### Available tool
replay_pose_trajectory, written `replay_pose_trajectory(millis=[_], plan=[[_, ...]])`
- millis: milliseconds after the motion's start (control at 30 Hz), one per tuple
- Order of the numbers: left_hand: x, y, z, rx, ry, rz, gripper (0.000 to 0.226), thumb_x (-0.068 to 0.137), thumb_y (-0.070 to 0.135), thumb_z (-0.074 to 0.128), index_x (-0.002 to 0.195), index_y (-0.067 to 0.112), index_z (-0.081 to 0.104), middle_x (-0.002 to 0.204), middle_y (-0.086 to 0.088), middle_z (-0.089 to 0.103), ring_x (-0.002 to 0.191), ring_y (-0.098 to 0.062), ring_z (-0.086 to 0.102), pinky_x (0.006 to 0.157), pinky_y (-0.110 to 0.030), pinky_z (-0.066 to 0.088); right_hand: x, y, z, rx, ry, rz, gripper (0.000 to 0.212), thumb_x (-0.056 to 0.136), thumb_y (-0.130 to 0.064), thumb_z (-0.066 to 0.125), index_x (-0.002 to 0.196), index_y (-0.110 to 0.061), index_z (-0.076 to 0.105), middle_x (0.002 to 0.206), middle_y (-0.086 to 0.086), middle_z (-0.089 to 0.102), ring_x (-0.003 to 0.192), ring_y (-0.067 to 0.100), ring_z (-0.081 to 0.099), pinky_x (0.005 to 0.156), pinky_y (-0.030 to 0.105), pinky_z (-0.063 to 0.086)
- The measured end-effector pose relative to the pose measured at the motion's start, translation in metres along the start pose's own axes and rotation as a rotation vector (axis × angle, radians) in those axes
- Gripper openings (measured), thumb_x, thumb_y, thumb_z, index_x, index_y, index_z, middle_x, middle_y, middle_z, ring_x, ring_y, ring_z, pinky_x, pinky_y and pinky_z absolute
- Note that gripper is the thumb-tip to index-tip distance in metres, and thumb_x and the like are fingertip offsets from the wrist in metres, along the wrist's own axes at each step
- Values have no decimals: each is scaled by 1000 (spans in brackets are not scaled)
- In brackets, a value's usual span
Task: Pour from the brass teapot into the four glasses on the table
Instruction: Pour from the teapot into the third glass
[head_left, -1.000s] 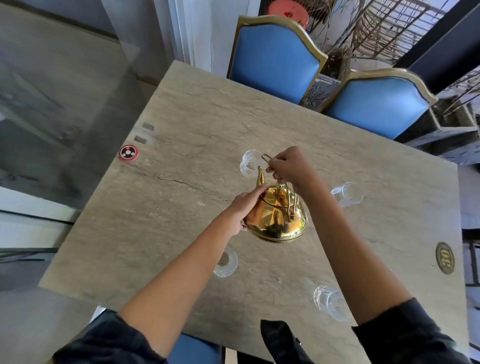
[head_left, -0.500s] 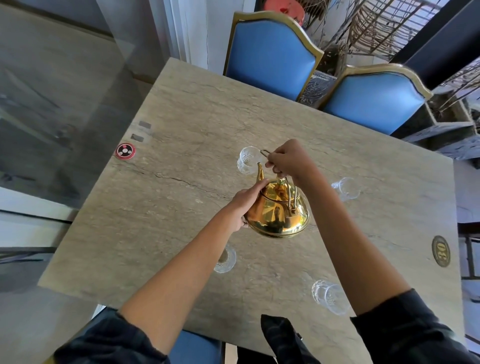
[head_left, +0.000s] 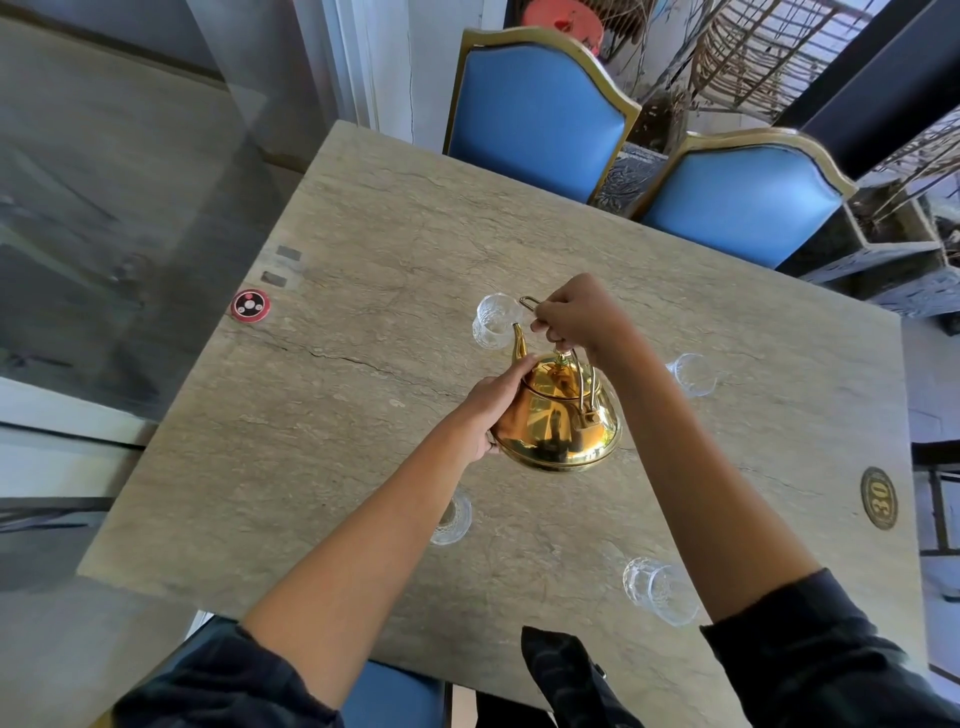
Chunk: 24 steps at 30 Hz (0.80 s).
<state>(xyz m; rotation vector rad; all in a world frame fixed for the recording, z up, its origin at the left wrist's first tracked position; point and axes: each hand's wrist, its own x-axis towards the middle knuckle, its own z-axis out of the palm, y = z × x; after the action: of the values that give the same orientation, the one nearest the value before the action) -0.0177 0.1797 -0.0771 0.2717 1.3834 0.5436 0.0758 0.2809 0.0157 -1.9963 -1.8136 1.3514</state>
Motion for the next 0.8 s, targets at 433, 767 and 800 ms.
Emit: replay_pose_trajectory(millis=[433,767,800], plan=[[-5,1,1,-6,16,-8,77,82,79,61,129,19,63,102,-7,71,90,-24,65,79,-40,52,-1,-1,-1,9,-15,1,20,91,4,54,81,10,71,79,21,69,55,19,50,51,29,44],[-8,4,3,-7,14,3,78,84,78,62,131,17,63,102,-6,71,88,-23,66,65,-34,50,-4,-5,-3,15,-17,8,23,92,5,52,95,17,71,62,7,64,50,14,48,44,23,41],[-8,4,3,-9,14,5,80,82,79,62,132,16,63,104,-7,71,90,-24,66,66,-35,50,-4,-5,-3,15,-18,8,23,92,5,52,95,17,71,64,7,65,50,15,48,44,23,42]])
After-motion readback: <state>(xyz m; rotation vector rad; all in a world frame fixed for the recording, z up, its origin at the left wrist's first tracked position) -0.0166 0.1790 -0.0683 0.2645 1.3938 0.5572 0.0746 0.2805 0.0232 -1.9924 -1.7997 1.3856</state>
